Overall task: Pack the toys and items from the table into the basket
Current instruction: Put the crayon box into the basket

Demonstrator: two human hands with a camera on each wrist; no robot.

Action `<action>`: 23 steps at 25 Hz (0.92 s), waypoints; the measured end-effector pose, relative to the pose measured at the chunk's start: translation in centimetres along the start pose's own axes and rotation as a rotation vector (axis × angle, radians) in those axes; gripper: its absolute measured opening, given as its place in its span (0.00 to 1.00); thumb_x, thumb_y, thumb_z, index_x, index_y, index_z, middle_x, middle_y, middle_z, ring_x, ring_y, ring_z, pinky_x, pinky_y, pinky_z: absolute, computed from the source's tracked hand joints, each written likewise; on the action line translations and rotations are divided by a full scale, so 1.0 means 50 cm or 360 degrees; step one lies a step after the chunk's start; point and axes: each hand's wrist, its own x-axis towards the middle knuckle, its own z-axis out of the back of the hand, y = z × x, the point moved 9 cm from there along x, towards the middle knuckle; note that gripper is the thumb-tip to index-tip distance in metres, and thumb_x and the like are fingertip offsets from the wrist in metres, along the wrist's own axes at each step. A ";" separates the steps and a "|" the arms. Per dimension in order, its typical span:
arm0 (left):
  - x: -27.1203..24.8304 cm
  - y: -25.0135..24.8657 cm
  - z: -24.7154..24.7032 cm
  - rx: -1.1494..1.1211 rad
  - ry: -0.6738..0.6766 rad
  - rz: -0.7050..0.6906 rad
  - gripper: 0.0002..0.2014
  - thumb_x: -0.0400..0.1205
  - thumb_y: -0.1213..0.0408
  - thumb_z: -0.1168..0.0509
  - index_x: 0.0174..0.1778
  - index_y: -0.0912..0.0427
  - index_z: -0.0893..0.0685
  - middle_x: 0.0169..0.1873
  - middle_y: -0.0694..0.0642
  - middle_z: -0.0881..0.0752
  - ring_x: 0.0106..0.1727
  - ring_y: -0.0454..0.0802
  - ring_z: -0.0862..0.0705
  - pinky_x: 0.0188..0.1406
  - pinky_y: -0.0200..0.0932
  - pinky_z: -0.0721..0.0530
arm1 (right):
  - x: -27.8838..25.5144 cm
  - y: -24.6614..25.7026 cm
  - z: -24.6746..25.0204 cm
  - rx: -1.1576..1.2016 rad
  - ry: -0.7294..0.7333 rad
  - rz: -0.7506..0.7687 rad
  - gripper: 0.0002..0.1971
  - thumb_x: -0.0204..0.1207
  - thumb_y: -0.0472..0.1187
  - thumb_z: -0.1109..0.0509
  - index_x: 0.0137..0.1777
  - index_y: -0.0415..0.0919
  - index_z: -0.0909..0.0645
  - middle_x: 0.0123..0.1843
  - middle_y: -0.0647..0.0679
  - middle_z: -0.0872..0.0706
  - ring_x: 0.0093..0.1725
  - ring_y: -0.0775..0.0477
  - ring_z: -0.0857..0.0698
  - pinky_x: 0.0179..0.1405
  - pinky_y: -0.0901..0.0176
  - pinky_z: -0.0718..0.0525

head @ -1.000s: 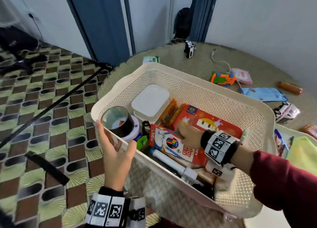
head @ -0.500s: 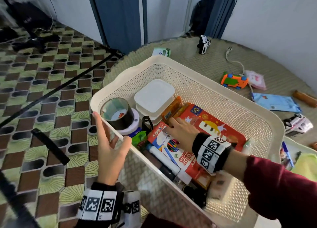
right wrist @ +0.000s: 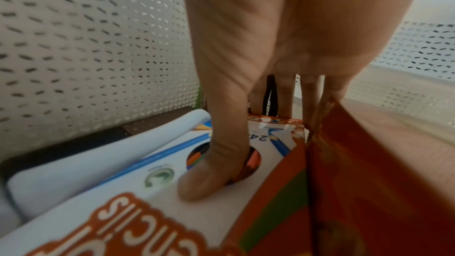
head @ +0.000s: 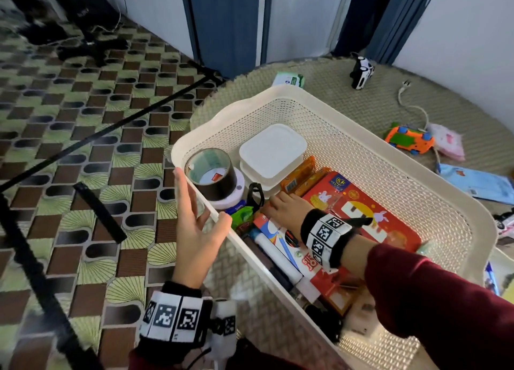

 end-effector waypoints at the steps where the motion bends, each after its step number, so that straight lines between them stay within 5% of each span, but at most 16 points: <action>1: -0.001 0.002 0.001 -0.0001 0.0001 0.0006 0.50 0.67 0.59 0.33 0.82 0.35 0.52 0.83 0.43 0.45 0.83 0.40 0.44 0.81 0.58 0.38 | 0.005 0.001 -0.006 0.0007 0.0009 -0.0002 0.30 0.42 0.43 0.15 0.50 0.43 0.12 0.48 0.41 0.12 0.45 0.41 0.13 0.35 0.60 0.16; 3: -0.002 0.004 0.001 -0.0013 0.0006 0.0013 0.50 0.67 0.59 0.33 0.82 0.35 0.52 0.83 0.44 0.45 0.83 0.40 0.43 0.81 0.59 0.38 | -0.001 0.016 0.027 0.0034 -0.0123 0.0001 0.31 0.38 0.43 0.15 0.48 0.43 0.11 0.47 0.41 0.12 0.41 0.40 0.12 0.33 0.60 0.16; 4: -0.002 0.005 0.002 -0.0012 0.0007 0.0018 0.50 0.67 0.59 0.32 0.82 0.35 0.52 0.83 0.44 0.44 0.83 0.40 0.43 0.80 0.59 0.37 | -0.005 0.026 0.024 0.0049 -0.0009 0.0005 0.31 0.48 0.42 0.17 0.56 0.40 0.14 0.54 0.37 0.14 0.47 0.36 0.13 0.42 0.56 0.15; 6: -0.002 0.004 0.001 0.0010 0.0017 0.0023 0.50 0.67 0.59 0.32 0.82 0.34 0.52 0.83 0.44 0.44 0.83 0.40 0.43 0.81 0.59 0.38 | -0.012 0.034 -0.010 0.0229 0.0259 0.0012 0.30 0.74 0.33 0.33 0.77 0.37 0.36 0.73 0.33 0.31 0.66 0.28 0.25 0.62 0.45 0.24; 7: -0.001 0.005 0.001 0.0024 0.0014 0.0023 0.50 0.67 0.58 0.32 0.82 0.34 0.52 0.83 0.44 0.44 0.83 0.40 0.44 0.81 0.59 0.38 | -0.018 0.029 -0.020 0.0308 0.0325 0.0007 0.32 0.77 0.30 0.37 0.79 0.39 0.43 0.76 0.35 0.37 0.69 0.28 0.29 0.64 0.42 0.27; 13: 0.003 0.012 0.005 0.0049 0.0000 0.0022 0.49 0.67 0.58 0.32 0.81 0.32 0.51 0.84 0.44 0.45 0.83 0.42 0.45 0.81 0.62 0.41 | -0.037 0.007 -0.062 0.0564 0.0522 0.0027 0.58 0.53 0.37 0.14 0.80 0.51 0.45 0.75 0.38 0.40 0.69 0.28 0.30 0.65 0.38 0.26; 18: 0.003 0.014 0.007 0.0053 0.0011 0.0005 0.49 0.68 0.59 0.32 0.81 0.31 0.51 0.84 0.44 0.46 0.84 0.43 0.46 0.81 0.62 0.41 | -0.040 0.019 -0.068 0.0596 0.0459 0.0030 0.60 0.49 0.50 0.12 0.79 0.51 0.45 0.74 0.39 0.39 0.71 0.31 0.36 0.68 0.39 0.29; 23: 0.000 0.012 0.005 0.0033 0.0034 0.0038 0.49 0.67 0.57 0.32 0.81 0.31 0.52 0.84 0.42 0.47 0.83 0.41 0.46 0.81 0.60 0.40 | -0.063 0.032 -0.060 0.0331 0.0472 -0.0006 0.57 0.54 0.46 0.14 0.79 0.44 0.48 0.77 0.34 0.43 0.75 0.32 0.40 0.64 0.42 0.25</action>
